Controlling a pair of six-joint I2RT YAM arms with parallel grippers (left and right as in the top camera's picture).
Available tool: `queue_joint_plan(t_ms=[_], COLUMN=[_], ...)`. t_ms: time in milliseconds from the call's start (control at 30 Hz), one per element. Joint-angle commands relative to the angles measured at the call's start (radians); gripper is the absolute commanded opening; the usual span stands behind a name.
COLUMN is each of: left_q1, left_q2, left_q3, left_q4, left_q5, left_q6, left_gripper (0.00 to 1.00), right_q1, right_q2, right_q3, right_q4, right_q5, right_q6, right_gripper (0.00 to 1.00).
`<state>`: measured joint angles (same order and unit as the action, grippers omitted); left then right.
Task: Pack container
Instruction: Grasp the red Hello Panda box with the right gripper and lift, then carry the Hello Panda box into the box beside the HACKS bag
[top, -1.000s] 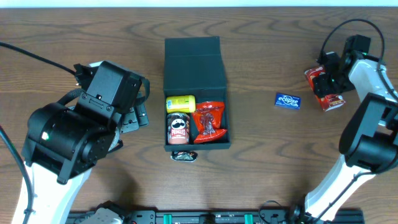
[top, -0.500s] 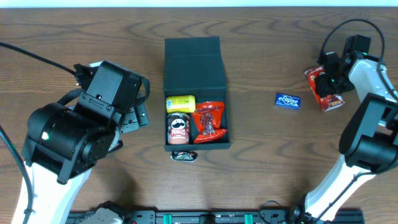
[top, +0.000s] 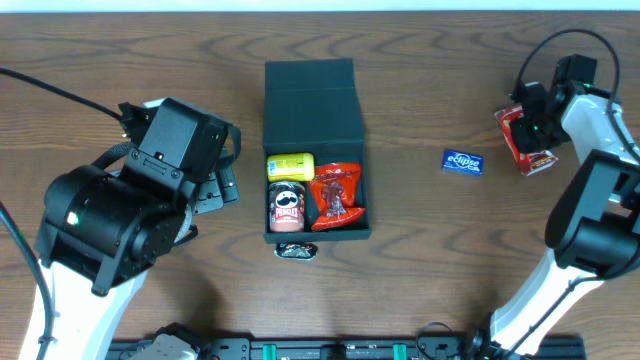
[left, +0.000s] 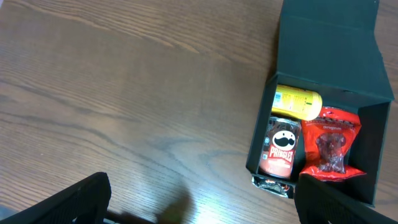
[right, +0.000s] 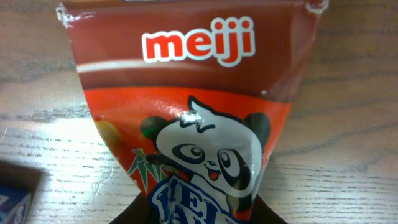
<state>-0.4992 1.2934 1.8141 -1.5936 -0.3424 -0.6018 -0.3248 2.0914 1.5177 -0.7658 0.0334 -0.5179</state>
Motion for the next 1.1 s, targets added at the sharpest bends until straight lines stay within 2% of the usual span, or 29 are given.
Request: queue_joint_plan(t_ms=[0,200,333,400,533,667,767,867,1067], left_q1=[0.003,0.003,0.003,0.003,0.003,0.003,0.003,0.003,0.003], left_q2=[0.000,0.000,0.000,0.000,0.000,0.000,-0.002,-0.012,-0.046], left_q3=[0.000,0.000,0.000,0.000,0.000,0.001,0.001,0.001,0.001], left_q4=[-0.003,-0.003,-0.003,-0.004,-0.010,-0.031,-0.033,-0.035,-0.057], left_q5=[0.001,0.003,0.003,0.004,0.027,0.026,0.027,0.031,0.031], left_q6=[-0.007,-0.007,-0.007,-0.007,-0.004,-0.004,-0.004,-0.004,-0.004], left_gripper=[0.95,0.95,0.95,0.95,0.95,0.95,0.95,0.95,0.95], right_q1=[0.005,0.006,0.034,0.058,0.145,0.256,0.333,0.414,0.623], right_q2=[-0.019,-0.147,-0.311,-0.384,-0.544,-0.653,-0.676,-0.673,-0.655], right_q3=[0.019,0.044,0.045,0.045,0.045,0.045,0.045,0.038,0.035], right_q4=[-0.002,-0.011,-0.023,-0.050,-0.127,-0.257,-0.368,-0.428,-0.441], right_q5=[-0.008,-0.009,-0.021,-0.024,-0.024,-0.043,-0.177,-0.304,-0.309], right_q6=[0.034,0.099,0.182,0.237,0.455,0.739,0.844,0.848,0.946], right_gripper=[0.18,0.15,0.03,0.01,0.01,0.01,0.01,0.01,0.01])
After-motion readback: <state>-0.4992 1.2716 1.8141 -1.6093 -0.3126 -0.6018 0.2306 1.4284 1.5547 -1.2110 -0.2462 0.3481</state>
